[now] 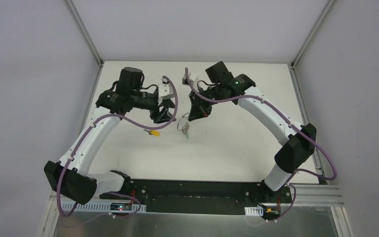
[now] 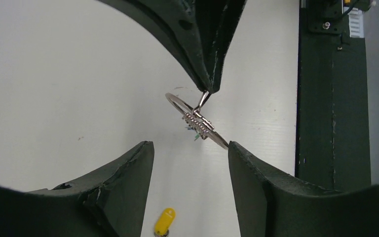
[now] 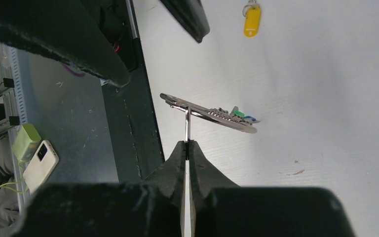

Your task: Put the keys on the keyring

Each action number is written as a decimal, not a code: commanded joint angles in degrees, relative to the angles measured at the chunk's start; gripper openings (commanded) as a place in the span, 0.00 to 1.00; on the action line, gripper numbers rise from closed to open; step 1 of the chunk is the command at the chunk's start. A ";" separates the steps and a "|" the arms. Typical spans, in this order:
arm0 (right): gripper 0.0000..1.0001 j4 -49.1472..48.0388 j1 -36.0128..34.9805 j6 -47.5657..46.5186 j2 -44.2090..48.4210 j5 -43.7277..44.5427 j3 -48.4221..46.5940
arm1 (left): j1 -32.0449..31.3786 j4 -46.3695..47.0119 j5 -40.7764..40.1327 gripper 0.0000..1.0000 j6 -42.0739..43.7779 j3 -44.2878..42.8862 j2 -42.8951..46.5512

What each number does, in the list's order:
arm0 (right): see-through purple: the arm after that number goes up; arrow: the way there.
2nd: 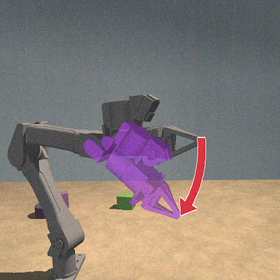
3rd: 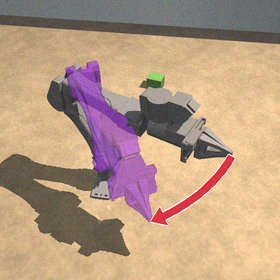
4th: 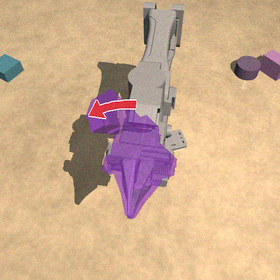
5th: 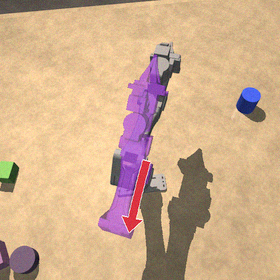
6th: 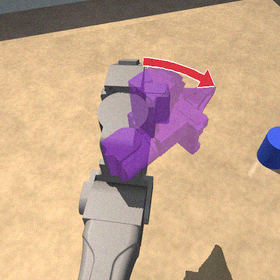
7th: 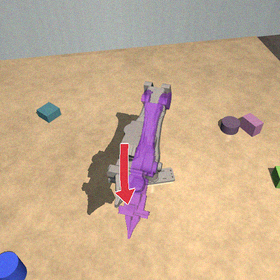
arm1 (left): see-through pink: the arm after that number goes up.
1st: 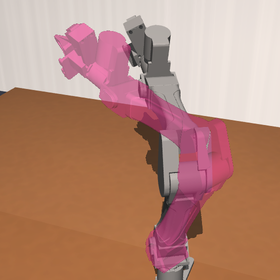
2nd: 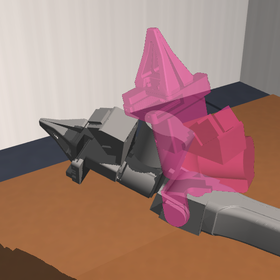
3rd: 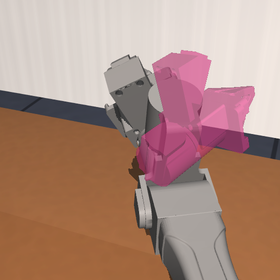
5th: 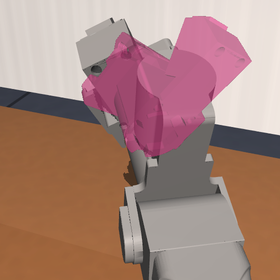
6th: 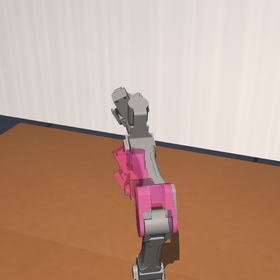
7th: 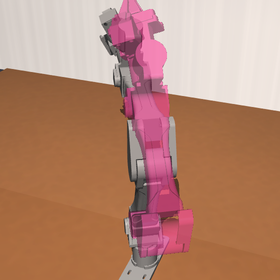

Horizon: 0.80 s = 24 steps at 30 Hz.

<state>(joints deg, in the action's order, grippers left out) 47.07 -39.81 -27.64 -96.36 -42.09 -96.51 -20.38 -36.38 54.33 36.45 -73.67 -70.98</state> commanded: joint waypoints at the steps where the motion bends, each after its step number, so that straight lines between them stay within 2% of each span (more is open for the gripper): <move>1: 0.00 0.36 0.35 0.74 0.82 -3.75 -1.69 | -3.91 -7.40 -4.03 0.57 11.75 -4.59 0.53; 8: 0.00 -1.86 1.42 4.13 1.80 -5.44 0.27 | -8.28 2.05 -10.19 0.57 -0.68 -1.63 1.13; 16: 0.00 -4.20 3.63 7.69 2.11 -9.97 1.87 | -10.09 8.45 -12.96 0.56 -1.02 2.37 1.05; 24: 0.00 -4.62 4.12 9.04 0.72 -11.70 2.04 | -12.85 7.06 -15.39 0.56 5.54 0.59 -0.43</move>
<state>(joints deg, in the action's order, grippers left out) 44.29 -35.90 -20.12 -96.36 -50.22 -94.15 -31.62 -30.17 40.60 38.02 -71.42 -70.96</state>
